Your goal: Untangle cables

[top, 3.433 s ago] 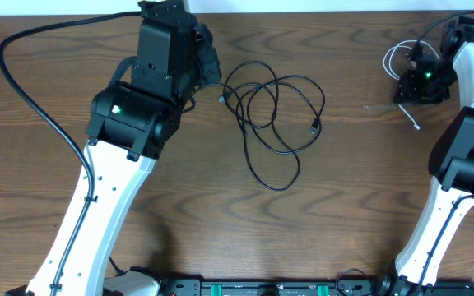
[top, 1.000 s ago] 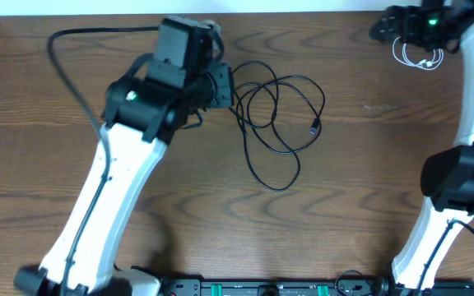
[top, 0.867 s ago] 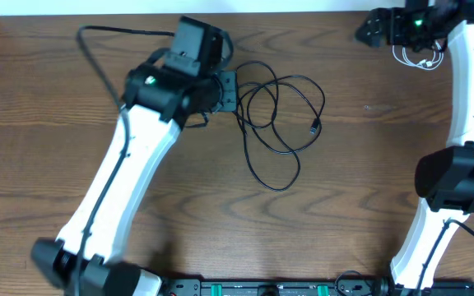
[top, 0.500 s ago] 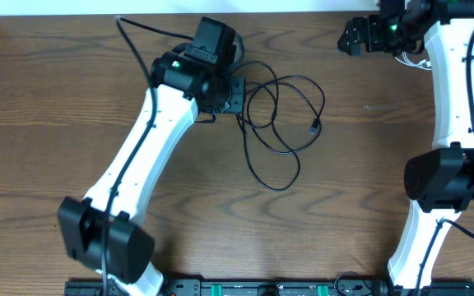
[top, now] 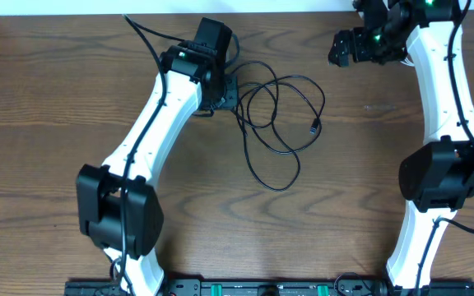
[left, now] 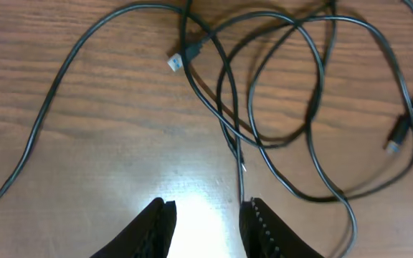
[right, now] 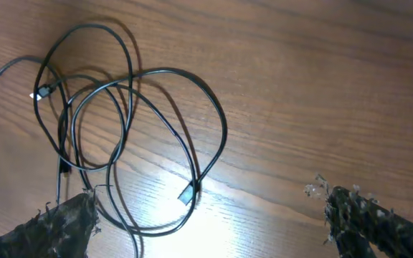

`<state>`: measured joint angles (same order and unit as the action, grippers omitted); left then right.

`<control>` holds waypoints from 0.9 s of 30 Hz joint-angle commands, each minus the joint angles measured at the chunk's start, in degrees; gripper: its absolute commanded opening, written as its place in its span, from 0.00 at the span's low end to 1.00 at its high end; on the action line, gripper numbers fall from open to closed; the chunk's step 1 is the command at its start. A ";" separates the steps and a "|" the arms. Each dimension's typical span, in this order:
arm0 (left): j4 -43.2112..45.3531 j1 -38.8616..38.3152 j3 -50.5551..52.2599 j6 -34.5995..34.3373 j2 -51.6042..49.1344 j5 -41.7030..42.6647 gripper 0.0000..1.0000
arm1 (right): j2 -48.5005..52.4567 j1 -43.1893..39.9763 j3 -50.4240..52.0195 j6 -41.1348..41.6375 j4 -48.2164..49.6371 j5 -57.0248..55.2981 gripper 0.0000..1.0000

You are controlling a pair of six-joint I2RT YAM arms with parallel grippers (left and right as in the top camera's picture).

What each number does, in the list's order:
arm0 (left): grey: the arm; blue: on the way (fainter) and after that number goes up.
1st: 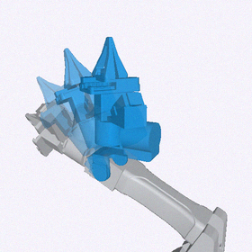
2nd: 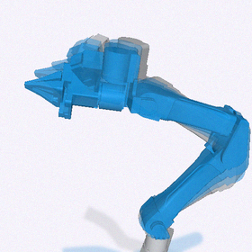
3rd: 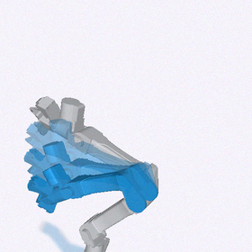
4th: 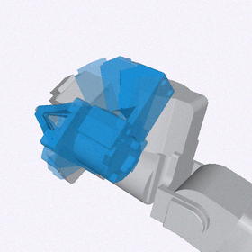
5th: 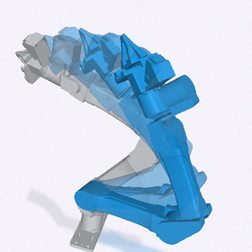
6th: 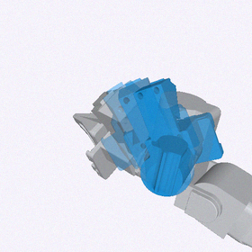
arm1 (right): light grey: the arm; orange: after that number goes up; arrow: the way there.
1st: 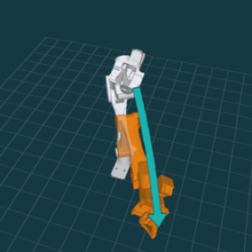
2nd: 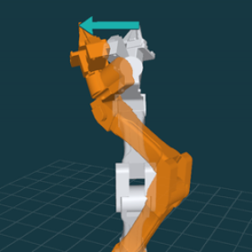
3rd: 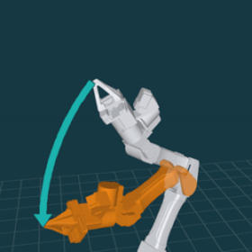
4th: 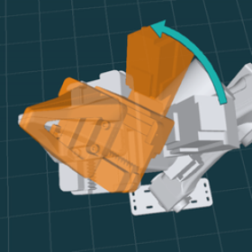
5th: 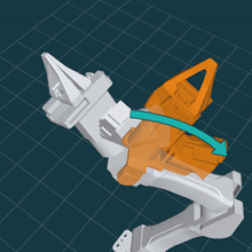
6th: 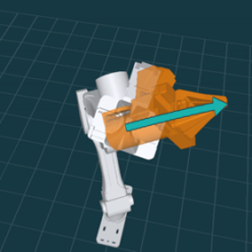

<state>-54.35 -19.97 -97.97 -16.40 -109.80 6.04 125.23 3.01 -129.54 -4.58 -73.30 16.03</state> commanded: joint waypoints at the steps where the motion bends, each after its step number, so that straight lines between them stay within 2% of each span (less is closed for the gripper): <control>1: 1.55 0.13 0.31 -1.84 -2.47 -0.68 0.35 | 0.52 0.85 0.68 0.26 0.46 -0.26 0.99; 3: 2.93 0.13 0.31 -5.42 -4.33 -0.70 0.35 | 0.52 0.96 1.11 0.24 0.44 -0.28 0.99; 8: 4.50 0.04 0.31 -9.22 -7.93 -0.72 0.34 | 0.52 1.51 1.84 0.26 0.26 -0.26 0.99; 22: 11.13 -0.37 0.31 -10.54 -15.28 -0.70 0.33 | 0.52 2.71 1.84 0.24 -0.87 -0.28 0.99; 27: 11.78 -0.37 0.31 -10.51 -16.63 -0.76 0.29 | 0.52 2.71 1.84 0.24 -1.33 -0.28 0.99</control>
<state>-42.81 -20.14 -97.95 -26.22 -124.95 6.04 125.23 5.32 -128.11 -4.58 -74.08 15.79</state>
